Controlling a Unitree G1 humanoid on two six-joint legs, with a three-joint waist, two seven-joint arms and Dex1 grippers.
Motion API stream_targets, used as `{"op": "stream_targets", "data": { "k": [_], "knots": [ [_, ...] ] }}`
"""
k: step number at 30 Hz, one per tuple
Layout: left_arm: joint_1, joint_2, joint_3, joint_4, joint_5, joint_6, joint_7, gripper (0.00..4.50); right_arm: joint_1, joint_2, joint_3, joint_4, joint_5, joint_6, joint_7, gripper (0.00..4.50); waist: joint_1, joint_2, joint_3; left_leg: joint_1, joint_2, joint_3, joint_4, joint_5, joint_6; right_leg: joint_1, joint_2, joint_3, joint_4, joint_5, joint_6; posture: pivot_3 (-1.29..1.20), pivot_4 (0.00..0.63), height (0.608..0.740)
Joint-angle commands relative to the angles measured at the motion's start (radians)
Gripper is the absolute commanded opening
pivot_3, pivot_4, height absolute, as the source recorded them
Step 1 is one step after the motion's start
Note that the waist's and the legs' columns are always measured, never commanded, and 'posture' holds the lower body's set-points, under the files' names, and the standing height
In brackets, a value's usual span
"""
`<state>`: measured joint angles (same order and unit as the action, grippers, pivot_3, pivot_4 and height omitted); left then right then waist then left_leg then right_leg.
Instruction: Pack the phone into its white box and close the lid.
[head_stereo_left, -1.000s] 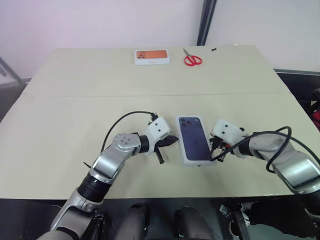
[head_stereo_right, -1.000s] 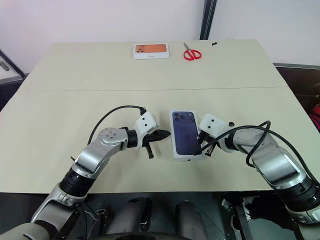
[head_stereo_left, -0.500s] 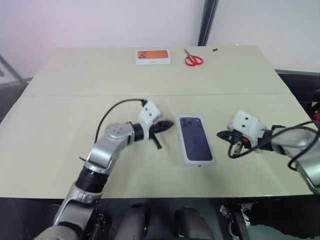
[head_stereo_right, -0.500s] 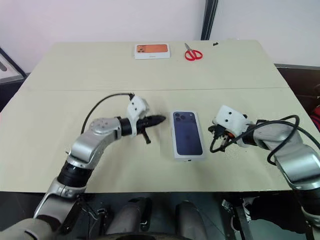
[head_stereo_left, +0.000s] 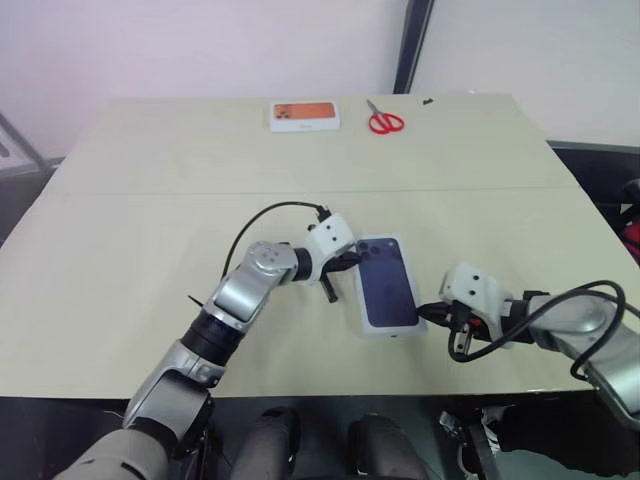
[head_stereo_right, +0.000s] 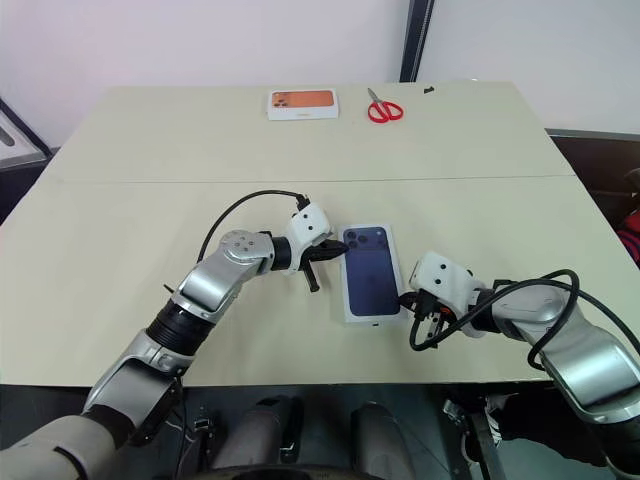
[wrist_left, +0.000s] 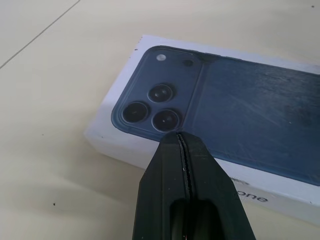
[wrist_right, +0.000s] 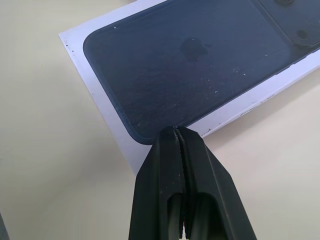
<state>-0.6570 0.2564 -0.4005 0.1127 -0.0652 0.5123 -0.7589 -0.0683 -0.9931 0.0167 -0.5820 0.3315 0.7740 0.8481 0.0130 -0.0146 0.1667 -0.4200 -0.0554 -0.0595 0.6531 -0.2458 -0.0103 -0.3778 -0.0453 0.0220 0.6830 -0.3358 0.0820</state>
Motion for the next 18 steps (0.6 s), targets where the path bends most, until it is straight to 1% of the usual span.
{"op": "stream_targets", "data": {
  "k": [1,2,4,6,7,8,10,14,16,18],
  "knots": [
    [0.037,0.006,0.007,-0.005,0.011,0.002,0.009,0.00,0.000,0.001,-0.002,0.000,-0.007,-0.002,-0.005,0.06,0.000,0.000,0.000,0.002,0.000,0.000,-0.001,0.000,0.000,0.002,0.000,0.000,-0.001,0.000,0.000,0.00,0.150,0.740],
    [0.040,0.001,0.031,-0.016,0.003,-0.012,0.024,0.00,-0.009,0.003,-0.018,0.009,-0.009,-0.026,-0.005,0.06,0.000,0.000,0.000,0.004,0.000,0.000,-0.001,0.000,0.000,0.004,0.000,0.000,-0.002,0.000,0.000,0.00,0.150,0.740],
    [0.054,-0.010,0.124,-0.068,-0.039,-0.037,0.067,0.00,-0.075,0.049,-0.072,0.046,0.014,-0.043,-0.038,0.06,-0.004,0.000,0.000,0.005,0.000,0.000,-0.002,-0.001,0.001,0.005,0.000,0.000,-0.002,0.000,0.000,0.00,0.150,0.740],
    [0.079,-0.002,0.228,-0.140,-0.084,-0.025,0.110,0.00,-0.161,0.114,-0.126,0.115,0.029,-0.083,-0.086,0.06,-0.012,-0.001,0.001,0.005,0.000,0.000,-0.002,-0.001,0.001,0.003,0.000,0.001,-0.001,0.000,0.000,0.00,0.150,0.740],
    [0.120,0.033,0.289,-0.199,-0.108,-0.026,0.110,0.00,-0.206,0.141,-0.138,0.162,0.019,-0.094,-0.116,0.06,-0.011,0.000,0.001,0.005,0.000,0.000,-0.003,0.000,0.000,0.002,0.000,0.001,0.000,0.000,0.000,0.00,0.150,0.740],
    [0.146,0.054,0.325,-0.240,-0.122,-0.024,0.112,0.00,-0.234,0.156,-0.146,0.200,0.010,-0.106,-0.130,0.06,-0.015,0.000,0.001,0.004,0.000,0.000,-0.003,0.000,0.000,0.002,0.000,0.001,0.000,0.000,0.000,0.00,0.150,0.740],
    [0.212,0.110,0.389,-0.320,-0.151,0.000,0.104,0.00,-0.270,0.166,-0.158,0.279,0.012,-0.130,-0.118,0.06,-0.023,0.000,0.001,0.004,0.000,0.000,-0.005,0.001,-0.002,0.001,0.000,0.001,0.000,0.000,0.000,0.00,0.150,0.740],
    [0.384,0.239,0.503,-0.436,-0.189,0.003,0.070,0.00,-0.312,0.199,-0.187,0.427,0.057,-0.195,-0.050,0.06,-0.023,0.001,0.001,0.004,0.000,0.001,-0.006,0.000,-0.001,0.002,-0.001,0.001,-0.002,0.000,0.000,0.00,0.150,0.740],
    [0.455,0.283,0.544,-0.462,-0.203,-0.001,0.059,0.00,-0.322,0.202,-0.179,0.475,0.060,-0.216,-0.020,0.06,-0.019,0.001,0.001,0.004,0.000,0.001,-0.005,0.000,0.000,0.002,-0.001,0.001,-0.002,0.000,0.000,0.00,0.150,0.740],
    [0.521,0.301,0.587,-0.500,-0.226,0.005,0.067,0.00,-0.329,0.192,-0.176,0.520,0.071,-0.237,0.033,0.06,-0.014,0.001,0.001,0.005,0.000,0.001,-0.004,-0.001,0.000,0.003,-0.002,0.001,-0.002,0.000,0.000,0.00,0.150,0.740]
  ]
}}
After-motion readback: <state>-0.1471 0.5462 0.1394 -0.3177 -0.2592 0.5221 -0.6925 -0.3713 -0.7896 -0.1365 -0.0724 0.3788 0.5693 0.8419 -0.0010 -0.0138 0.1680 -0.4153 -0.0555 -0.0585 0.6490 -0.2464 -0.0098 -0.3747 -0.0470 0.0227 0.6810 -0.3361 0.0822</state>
